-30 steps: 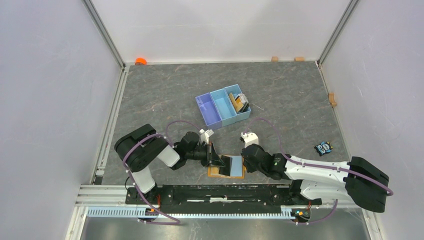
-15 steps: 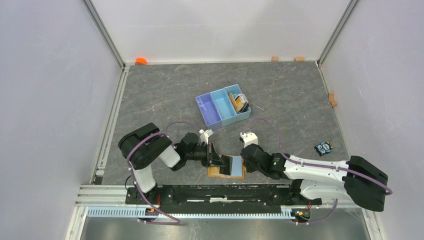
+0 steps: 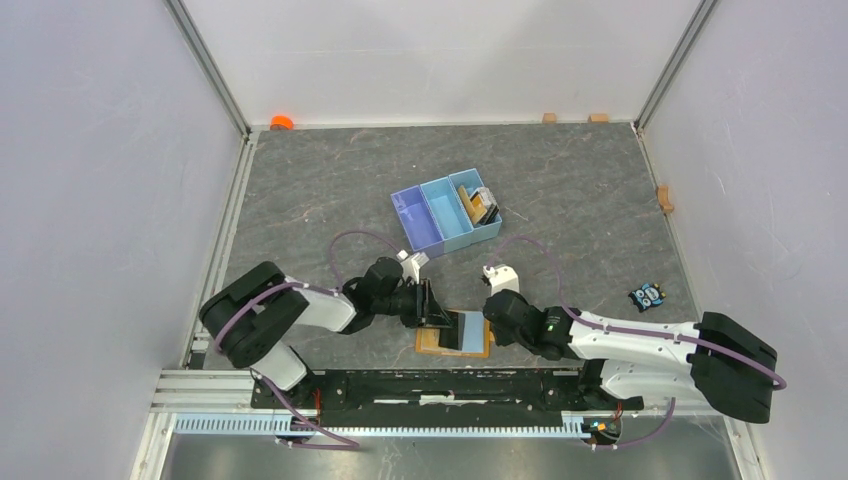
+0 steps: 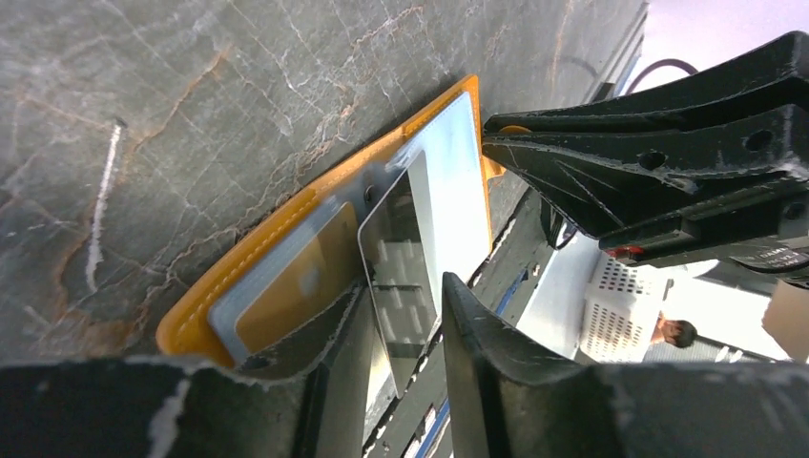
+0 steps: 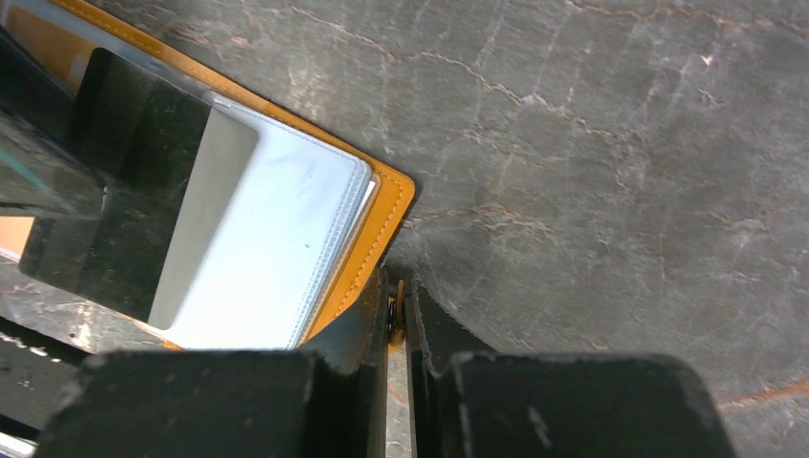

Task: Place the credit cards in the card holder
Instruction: Insert the credit card into the card holder.

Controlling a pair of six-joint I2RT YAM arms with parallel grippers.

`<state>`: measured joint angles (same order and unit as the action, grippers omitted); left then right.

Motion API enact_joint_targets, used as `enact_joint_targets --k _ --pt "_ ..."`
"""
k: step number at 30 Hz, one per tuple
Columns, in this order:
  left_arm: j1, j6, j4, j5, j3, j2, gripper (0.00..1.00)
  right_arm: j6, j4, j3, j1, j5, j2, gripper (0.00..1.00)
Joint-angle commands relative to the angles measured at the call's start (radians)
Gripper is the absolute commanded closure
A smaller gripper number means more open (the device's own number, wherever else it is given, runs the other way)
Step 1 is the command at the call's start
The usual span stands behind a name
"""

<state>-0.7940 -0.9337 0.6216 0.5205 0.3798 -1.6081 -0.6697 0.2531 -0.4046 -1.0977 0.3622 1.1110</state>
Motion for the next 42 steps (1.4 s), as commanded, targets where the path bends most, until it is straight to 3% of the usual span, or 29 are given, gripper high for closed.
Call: enact_joint_targets --k 1,6,14,28,42 --pt "-0.001 0.178 -0.317 -0.116 0.047 0.077 0.58 -0.016 0.096 0.003 -0.003 0.056 -0.016 1.0" --pt "-0.001 0.231 -0.441 -0.148 0.073 0.158 0.52 -0.017 0.094 0.004 -0.002 0.058 -0.019 1.0" --pt "-0.034 0.214 -0.455 -0.112 0.074 0.195 0.5 -0.014 0.08 -0.001 -0.002 0.047 0.0 1.0" --pt "-0.101 0.121 -0.244 -0.055 0.062 0.041 0.5 -0.019 0.062 0.001 -0.01 0.038 0.006 1.0" --pt "-0.139 0.111 -0.201 -0.106 0.137 0.011 0.51 -0.039 0.031 0.034 -0.018 0.024 0.007 1.0"
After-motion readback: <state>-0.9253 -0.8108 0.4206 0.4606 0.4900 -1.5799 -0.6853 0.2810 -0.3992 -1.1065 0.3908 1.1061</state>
